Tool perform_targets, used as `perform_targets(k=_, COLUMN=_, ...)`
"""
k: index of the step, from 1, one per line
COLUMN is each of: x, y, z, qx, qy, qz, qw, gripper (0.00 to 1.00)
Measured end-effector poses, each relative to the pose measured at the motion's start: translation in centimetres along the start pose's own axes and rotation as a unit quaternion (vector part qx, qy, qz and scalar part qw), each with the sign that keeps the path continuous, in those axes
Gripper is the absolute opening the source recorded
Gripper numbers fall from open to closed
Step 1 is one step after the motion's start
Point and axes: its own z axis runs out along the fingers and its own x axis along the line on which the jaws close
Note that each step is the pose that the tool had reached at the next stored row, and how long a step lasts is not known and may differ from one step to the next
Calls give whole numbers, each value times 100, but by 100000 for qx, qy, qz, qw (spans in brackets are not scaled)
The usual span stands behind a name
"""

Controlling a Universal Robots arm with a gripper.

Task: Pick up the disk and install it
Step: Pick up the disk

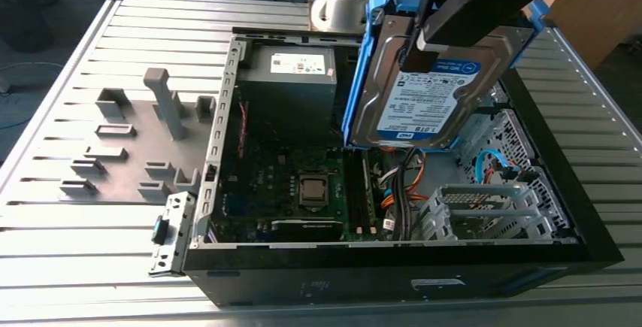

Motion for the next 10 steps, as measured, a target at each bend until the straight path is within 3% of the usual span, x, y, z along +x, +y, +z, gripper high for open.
perform_targets(k=10, x=-2, y=-39, z=-1, qx=1, qy=-1, qz=1, qw=100000, gripper=36)
